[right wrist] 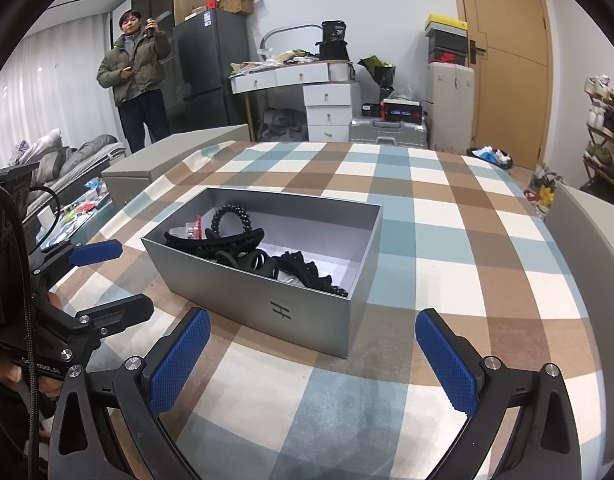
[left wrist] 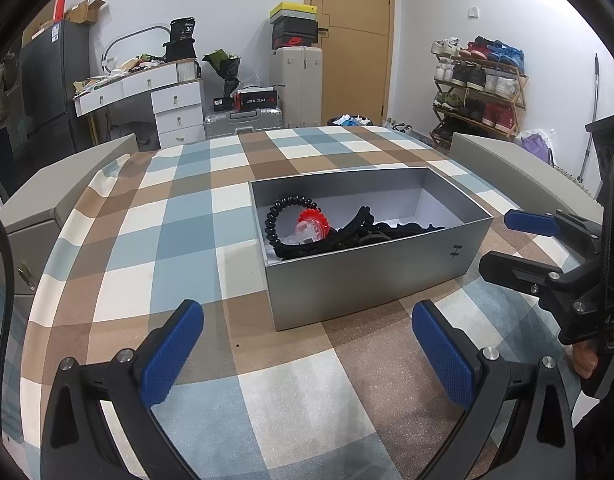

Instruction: Organize jewelry

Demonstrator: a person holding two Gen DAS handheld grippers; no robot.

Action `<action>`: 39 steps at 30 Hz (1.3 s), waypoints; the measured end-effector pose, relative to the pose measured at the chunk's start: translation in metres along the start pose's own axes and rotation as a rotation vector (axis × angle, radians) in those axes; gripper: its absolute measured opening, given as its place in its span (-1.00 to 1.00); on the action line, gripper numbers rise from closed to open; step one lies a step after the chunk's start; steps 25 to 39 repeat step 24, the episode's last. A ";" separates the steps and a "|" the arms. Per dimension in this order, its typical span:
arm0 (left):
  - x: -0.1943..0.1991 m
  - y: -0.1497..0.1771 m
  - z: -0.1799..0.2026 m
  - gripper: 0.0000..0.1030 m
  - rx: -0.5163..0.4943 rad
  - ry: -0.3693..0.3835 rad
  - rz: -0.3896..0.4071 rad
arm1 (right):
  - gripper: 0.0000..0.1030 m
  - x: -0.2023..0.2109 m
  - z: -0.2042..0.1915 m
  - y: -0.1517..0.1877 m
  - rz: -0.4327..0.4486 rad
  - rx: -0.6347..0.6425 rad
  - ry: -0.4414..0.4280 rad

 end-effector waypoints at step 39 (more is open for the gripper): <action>-0.012 0.004 -0.008 0.97 0.021 -0.012 -0.121 | 1.00 -0.016 0.014 0.004 -0.169 0.004 -0.007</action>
Point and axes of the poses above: each gripper's, at about its wrist camera, not at the fingertips, and x roughly against the way its jaws point, z to its right, y to its underside, the point moved 9 cm from there along -x, roughly the way its jaws point, and after that the axes turned 15 degrees about -z, right-handed, at the moved point
